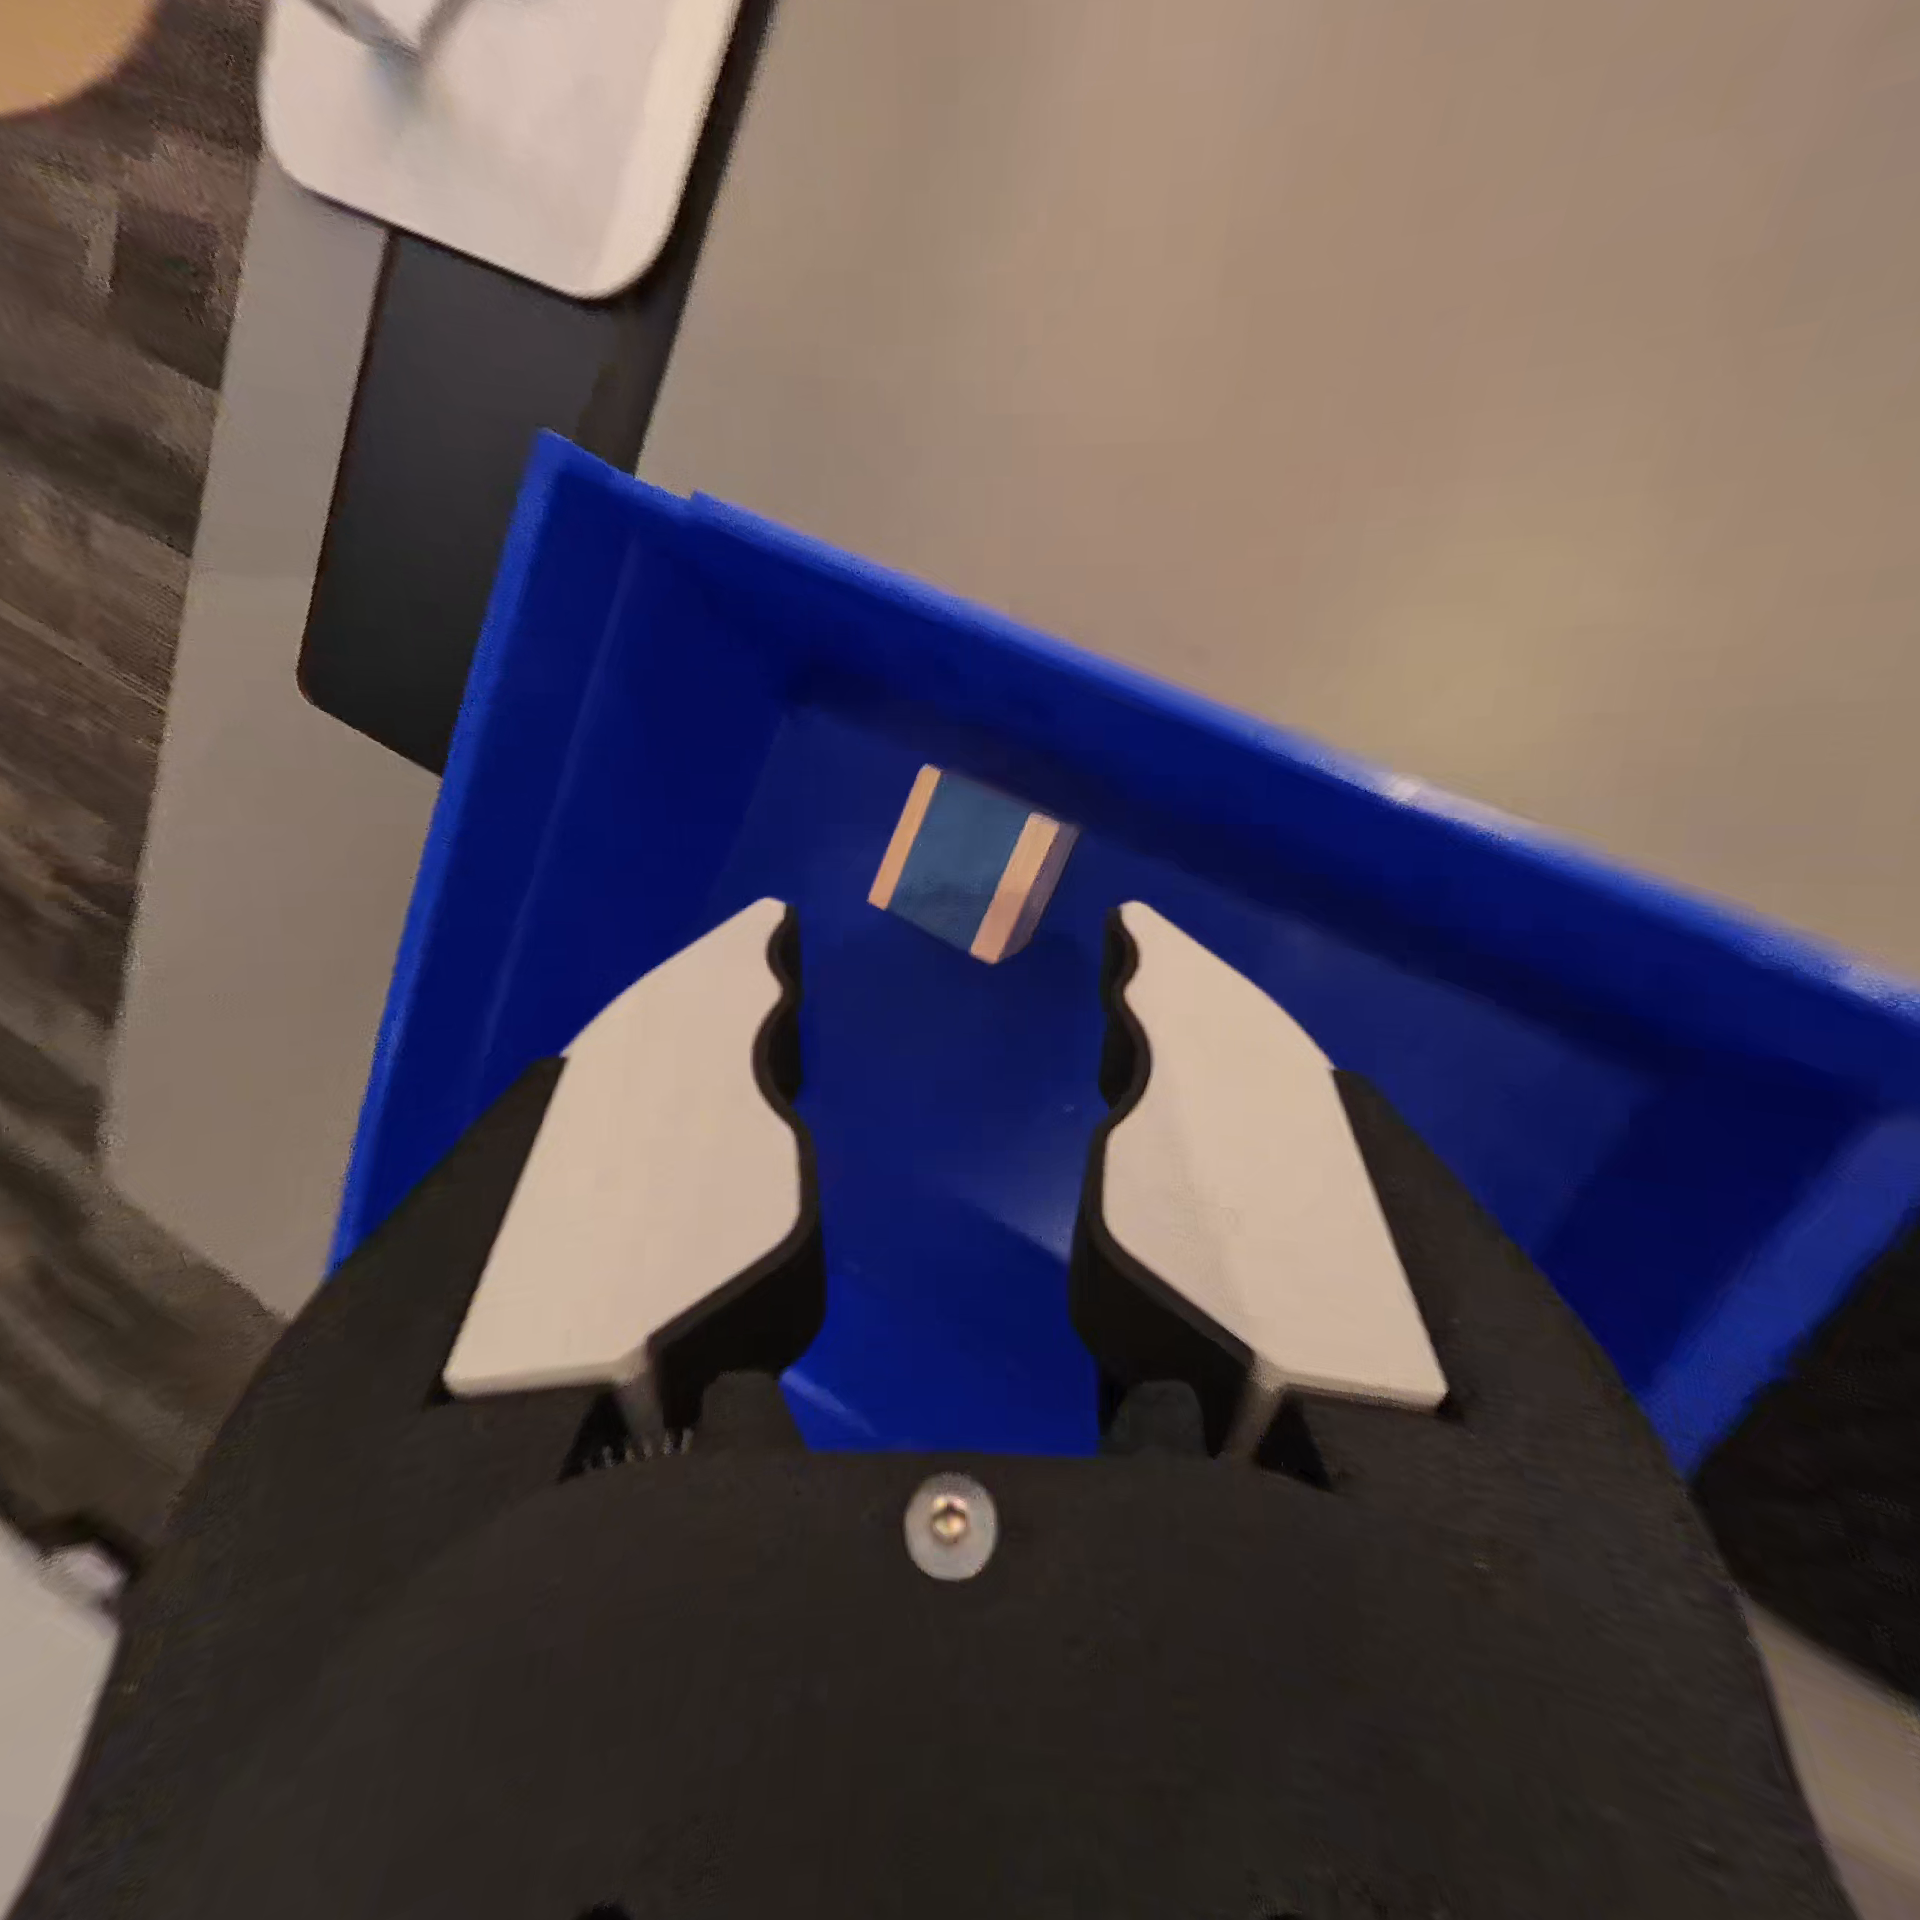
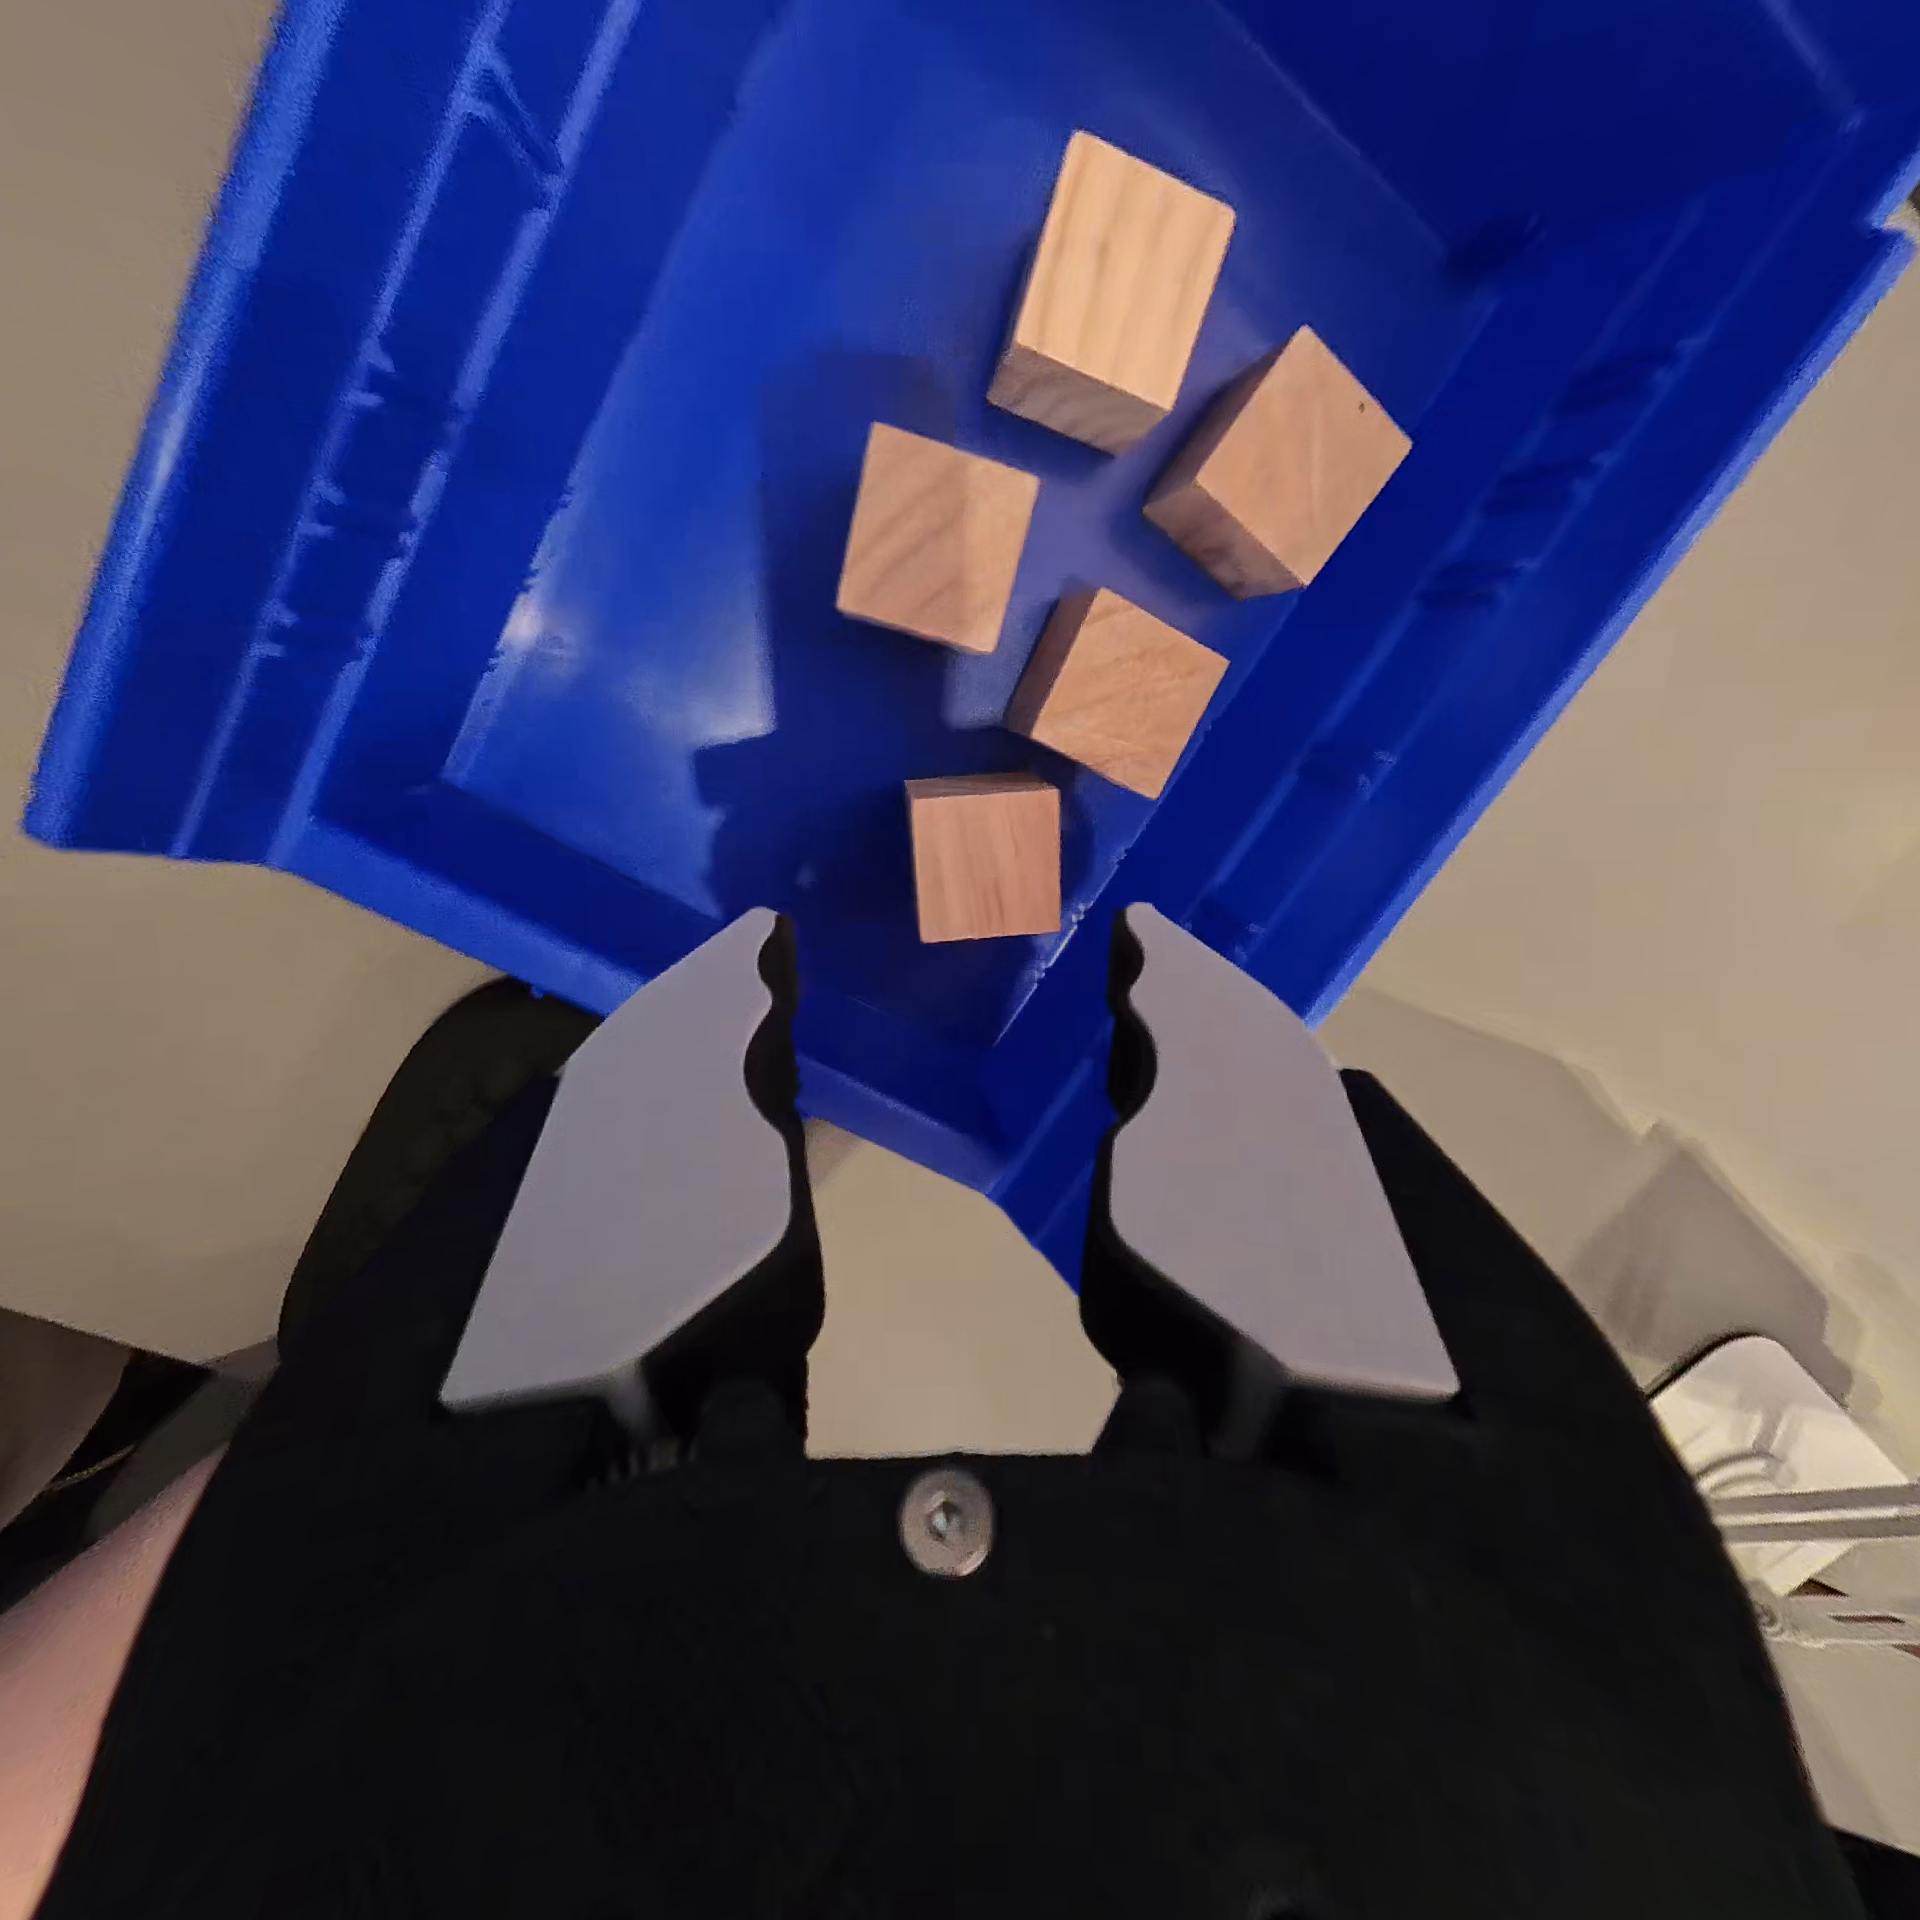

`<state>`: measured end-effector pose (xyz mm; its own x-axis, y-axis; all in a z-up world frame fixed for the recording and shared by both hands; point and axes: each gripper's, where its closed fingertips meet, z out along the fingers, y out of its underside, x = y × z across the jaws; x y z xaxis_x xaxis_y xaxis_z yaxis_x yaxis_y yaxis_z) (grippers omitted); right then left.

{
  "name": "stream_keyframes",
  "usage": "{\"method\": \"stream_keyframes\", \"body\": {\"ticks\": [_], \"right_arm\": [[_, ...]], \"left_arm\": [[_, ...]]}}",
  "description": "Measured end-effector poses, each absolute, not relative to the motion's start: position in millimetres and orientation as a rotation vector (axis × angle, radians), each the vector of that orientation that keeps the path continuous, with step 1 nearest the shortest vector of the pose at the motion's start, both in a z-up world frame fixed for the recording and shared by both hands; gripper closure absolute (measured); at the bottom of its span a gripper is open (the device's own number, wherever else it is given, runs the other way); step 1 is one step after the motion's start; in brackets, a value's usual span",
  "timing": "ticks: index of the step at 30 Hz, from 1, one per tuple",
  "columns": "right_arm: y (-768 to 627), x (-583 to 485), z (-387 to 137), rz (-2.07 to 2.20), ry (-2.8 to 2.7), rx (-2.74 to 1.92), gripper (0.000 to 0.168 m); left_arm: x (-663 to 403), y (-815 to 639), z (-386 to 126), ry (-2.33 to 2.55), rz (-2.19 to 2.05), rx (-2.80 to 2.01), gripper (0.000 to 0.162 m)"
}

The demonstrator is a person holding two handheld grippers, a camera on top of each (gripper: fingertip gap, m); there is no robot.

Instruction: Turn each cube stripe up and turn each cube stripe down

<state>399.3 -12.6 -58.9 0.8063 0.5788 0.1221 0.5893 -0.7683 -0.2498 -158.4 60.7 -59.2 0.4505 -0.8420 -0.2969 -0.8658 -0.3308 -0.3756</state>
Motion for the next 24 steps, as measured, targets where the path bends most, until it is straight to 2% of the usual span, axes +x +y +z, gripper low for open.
{"method": "stream_keyframes", "body": {"ticks": [1,3,6,13,18,24], "right_arm": [[-15.0,398.5,-55.9,-0.059,-0.908,-2.704,0.109],[-17.9,398.8,-51.7,-0.077,-0.917,-2.688,0.109],[-21.7,395.0,-51.1,-0.075,-0.981,-2.662,0.109],[-24.8,393.8,-58.0,-0.076,-1.016,-2.695,0.110],[-27.0,393.5,-59.2,-0.067,-1.029,-2.699,0.111],[-28.6,394.2,-60.6,-0.066,-1.039,-2.707,0.112]], "left_arm": [[-164.3,63.2,-68.8,1.511,0.130,-2.197,0.112],[-164.5,65.8,-85.1,1.597,0.147,-2.170,0.115],[-160.5,69.6,-103.7,1.639,0.095,-2.194,0.108],[-157.2,79.9,-123.3,1.701,0.040,-2.235,0.107],[-162.1,80.1,-139.3,1.789,0.103,-2.262,0.114],[-163.1,80.1,-141.7,1.795,0.107,-2.310,0.114]]}}
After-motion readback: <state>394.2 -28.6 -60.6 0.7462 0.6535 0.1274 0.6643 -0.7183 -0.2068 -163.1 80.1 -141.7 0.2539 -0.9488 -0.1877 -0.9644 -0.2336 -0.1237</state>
